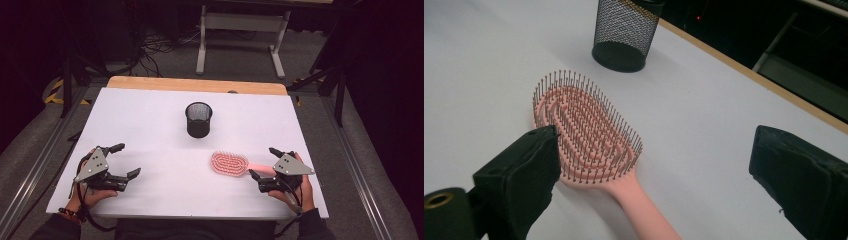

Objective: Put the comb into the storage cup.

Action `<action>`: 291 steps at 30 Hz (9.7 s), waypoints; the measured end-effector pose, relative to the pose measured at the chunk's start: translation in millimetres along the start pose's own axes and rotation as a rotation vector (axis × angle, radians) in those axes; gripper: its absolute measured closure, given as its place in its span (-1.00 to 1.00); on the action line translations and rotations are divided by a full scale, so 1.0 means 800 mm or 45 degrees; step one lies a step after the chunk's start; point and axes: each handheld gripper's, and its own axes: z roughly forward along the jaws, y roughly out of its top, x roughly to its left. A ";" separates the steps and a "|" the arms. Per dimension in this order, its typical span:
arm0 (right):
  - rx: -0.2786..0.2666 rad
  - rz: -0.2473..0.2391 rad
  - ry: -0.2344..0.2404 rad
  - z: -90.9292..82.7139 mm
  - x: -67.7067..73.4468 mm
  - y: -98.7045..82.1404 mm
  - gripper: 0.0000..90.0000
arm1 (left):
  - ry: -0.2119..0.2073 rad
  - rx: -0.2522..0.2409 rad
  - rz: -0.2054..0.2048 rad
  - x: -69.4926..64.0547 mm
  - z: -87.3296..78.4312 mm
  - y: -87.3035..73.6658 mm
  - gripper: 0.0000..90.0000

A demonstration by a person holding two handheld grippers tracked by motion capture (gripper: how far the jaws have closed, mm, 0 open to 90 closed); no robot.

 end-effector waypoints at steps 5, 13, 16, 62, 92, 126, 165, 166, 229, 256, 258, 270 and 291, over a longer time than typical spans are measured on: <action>0.075 -0.012 0.021 0.003 -0.002 0.002 -0.86 | -0.019 0.019 0.001 0.001 0.001 -0.004 -0.91; 0.204 -0.045 0.087 0.010 -0.019 0.023 -0.88 | -0.028 0.029 -0.012 0.006 0.001 -0.008 -0.92; 0.323 -0.068 0.170 0.020 -0.028 0.034 -0.88 | -0.035 0.040 -0.003 0.006 0.003 -0.008 -0.92; 0.641 -0.315 0.499 0.094 -0.027 0.026 0.55 | -0.072 0.080 -0.034 0.006 0.010 -0.012 -0.85; -0.004 -0.015 0.184 0.066 -0.017 0.066 0.55 | -0.066 0.081 -0.075 0.008 0.013 -0.011 -0.82; -0.285 -0.018 0.084 0.073 0.058 0.093 0.55 | -0.163 -0.121 -0.273 -0.004 0.061 0.063 -0.78; -0.265 -0.102 -0.036 0.118 0.124 0.077 0.54 | -0.241 -0.354 -0.361 -0.040 0.126 0.135 0.26; -0.265 -0.104 -0.038 0.118 0.124 0.077 0.54 | -0.239 -0.352 -0.355 -0.040 0.126 0.135 0.27; -0.135 0.017 -0.158 0.045 0.042 -0.010 -0.72 | -0.038 -0.431 -0.222 0.027 0.047 0.153 0.41; -0.057 0.002 -0.250 0.032 0.044 -0.023 -0.69 | -0.020 -0.417 -0.029 0.044 0.058 0.263 0.41; -0.062 0.008 -0.254 0.032 0.044 -0.023 -0.70 | -0.019 -0.416 -0.003 0.043 0.062 0.268 0.41; -0.068 0.004 -0.248 0.030 0.043 -0.022 -0.70 | -0.030 -0.384 0.027 0.039 0.096 0.292 0.41; -0.062 -0.020 -0.224 0.030 0.044 -0.020 -0.66 | -0.026 -0.251 0.074 0.034 0.166 0.296 0.41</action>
